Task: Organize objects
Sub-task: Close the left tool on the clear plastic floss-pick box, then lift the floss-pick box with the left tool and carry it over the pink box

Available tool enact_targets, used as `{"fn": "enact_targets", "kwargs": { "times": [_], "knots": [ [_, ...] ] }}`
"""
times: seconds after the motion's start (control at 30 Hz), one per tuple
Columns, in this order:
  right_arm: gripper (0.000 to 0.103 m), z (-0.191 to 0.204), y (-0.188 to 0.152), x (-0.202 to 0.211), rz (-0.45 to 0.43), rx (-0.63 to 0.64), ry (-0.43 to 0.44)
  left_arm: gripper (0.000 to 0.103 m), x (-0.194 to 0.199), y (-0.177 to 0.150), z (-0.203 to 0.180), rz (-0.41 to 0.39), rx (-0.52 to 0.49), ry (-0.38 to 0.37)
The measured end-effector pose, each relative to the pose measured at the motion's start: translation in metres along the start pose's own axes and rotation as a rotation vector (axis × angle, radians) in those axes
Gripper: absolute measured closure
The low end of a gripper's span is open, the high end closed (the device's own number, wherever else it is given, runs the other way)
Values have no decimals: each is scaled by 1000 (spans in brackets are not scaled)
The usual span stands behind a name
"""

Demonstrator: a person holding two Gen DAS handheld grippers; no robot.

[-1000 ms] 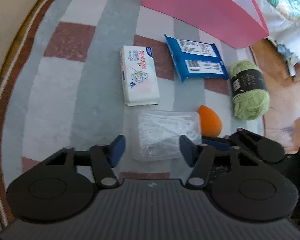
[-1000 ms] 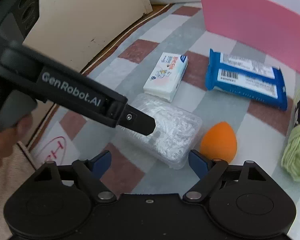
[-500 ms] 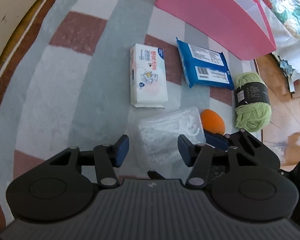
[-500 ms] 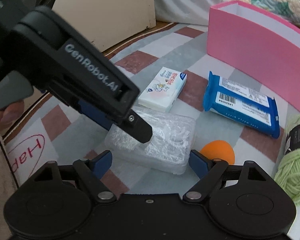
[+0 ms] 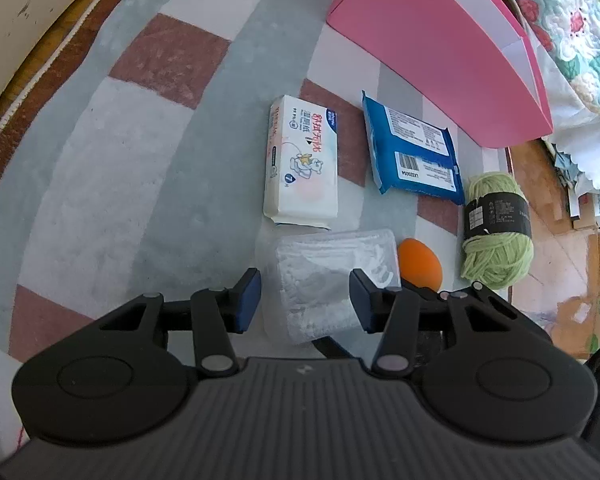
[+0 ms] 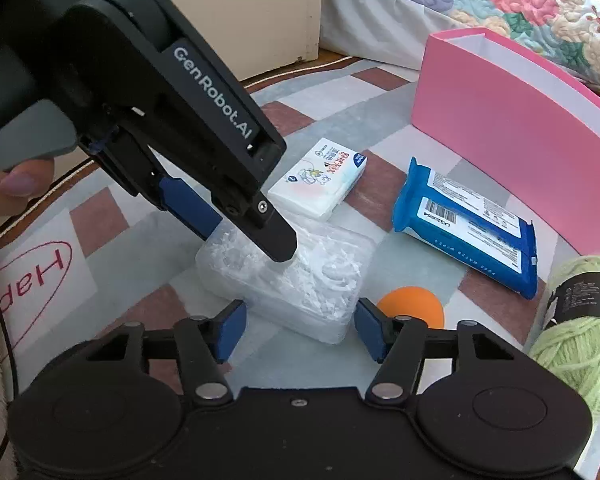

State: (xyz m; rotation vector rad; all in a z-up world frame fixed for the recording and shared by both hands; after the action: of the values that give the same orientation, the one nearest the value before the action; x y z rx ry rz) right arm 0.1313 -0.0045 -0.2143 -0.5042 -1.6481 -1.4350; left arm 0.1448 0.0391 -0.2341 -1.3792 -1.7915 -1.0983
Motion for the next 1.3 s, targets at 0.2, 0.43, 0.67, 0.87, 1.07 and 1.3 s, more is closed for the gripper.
{"fn": "enact_targets", "kwargs": {
  "times": [0.2,0.43,0.67,0.87,1.07,1.3],
  "knots": [
    [40,6,-1,10,10,39,-17,56,9,-6,-9,-4,-54,30],
    [40,4,5,25,0,45,-20,56,22,-6,-18,-39,-84,25],
    [40,2,11,38,-13,58,-32,56,33,-6,-30,-66,-117,19],
    [40,-2,15,51,-27,73,-45,56,41,-5,-42,-91,-137,7],
    [40,-9,21,68,-52,78,-56,56,52,-3,-59,-124,-171,-6],
    [40,-20,29,90,-71,85,-67,56,65,0,-84,-145,-204,-18]
  ]
}}
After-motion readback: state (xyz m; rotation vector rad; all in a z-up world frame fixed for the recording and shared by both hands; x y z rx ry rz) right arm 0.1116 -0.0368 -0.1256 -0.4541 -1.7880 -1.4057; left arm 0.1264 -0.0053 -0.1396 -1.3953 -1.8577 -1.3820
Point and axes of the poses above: each gripper's, at about its wrist camera, not at the fingertips, and x roughly against the way its jaws point, z to its left, y to its top, the point moved 10 cm from there along -x, roughly the way its jaws point, and after that the axes turned 6 degrees about -x, right-handed, at the moved point
